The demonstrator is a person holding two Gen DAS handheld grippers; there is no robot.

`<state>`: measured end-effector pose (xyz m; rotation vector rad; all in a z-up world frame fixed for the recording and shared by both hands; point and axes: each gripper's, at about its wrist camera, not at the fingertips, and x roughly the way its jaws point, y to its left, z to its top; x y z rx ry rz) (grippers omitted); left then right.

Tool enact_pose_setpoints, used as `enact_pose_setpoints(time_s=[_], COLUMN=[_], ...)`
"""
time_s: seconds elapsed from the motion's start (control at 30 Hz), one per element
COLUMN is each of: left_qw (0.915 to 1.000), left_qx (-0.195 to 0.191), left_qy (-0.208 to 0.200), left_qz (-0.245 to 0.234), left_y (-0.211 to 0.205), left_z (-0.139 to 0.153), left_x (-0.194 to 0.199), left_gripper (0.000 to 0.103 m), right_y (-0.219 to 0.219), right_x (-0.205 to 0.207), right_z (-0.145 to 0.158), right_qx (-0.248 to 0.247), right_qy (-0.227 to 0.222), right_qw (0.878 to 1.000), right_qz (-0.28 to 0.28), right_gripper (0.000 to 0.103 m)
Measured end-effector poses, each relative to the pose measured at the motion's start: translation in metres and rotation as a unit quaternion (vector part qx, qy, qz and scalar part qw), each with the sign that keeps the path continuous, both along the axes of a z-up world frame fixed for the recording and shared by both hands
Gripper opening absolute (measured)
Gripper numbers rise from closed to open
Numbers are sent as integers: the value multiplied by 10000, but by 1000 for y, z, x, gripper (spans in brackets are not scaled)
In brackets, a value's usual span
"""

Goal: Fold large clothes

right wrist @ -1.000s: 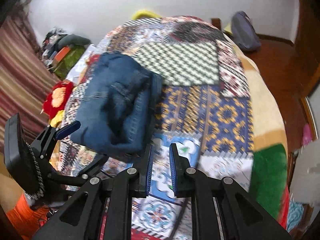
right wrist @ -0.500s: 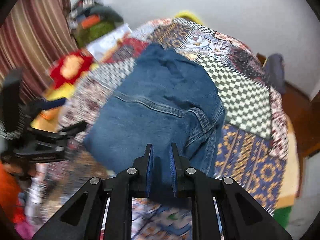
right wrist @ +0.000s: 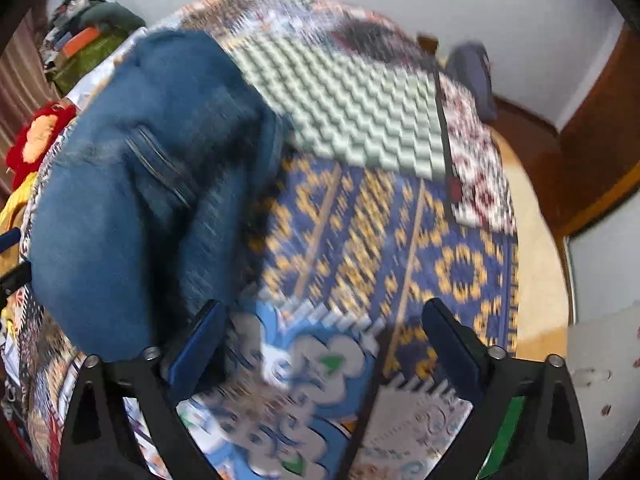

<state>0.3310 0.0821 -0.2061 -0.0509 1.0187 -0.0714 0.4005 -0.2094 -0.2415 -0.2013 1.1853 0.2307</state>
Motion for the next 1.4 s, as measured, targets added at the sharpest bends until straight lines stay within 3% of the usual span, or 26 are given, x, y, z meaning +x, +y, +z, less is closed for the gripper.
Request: enact_pose_setpoints(time_s=[0.13,0.27,0.47,0.6,0.73,0.83,0.97,1.07,1.3,1.4], left_qw=[9993,9977,9952,9958,9975,9986,9998,9994,9943,9939], left_qx=[379,643,653,505,367,310,98,-69,63,-65], left_qy=[44,-230,-690,-755,-584,-326,-167,-284,-471,-592], left_qz=[-40,44,215,81,-161,-266,-104,210,958,928], left_y=[2,10,22,19,11,7,15,28,58,59], left_z=[4,27,67,74,59,38,14,12,24,33], left_x=[-10,-11,21,49,89,121,156,177,199,186], left_gripper=[101,101,101,101,101,101,101,101,101,101], right_y=[-18,-21,26,70,109,134,144,135,84,78], right_x=[-1,10,39,54,76,109,162,193,188,165], right_z=[9,45,80,94,86,63,28,8,29,48], right_qx=[476,1157,1449,1494,1374,1217,928,1037,1128,1367], right_qy=[50,-213,-494,-502,-312,16,384,589,-223,-334], right_qw=[9988,9930,9877,9845,9843,9848,9904,9903,9933,9900], right_qz=[-127,-113,325,763,1062,1237,950,715,-80,117], right_gripper=[92,92,93,93,93,93,93,93,93,93])
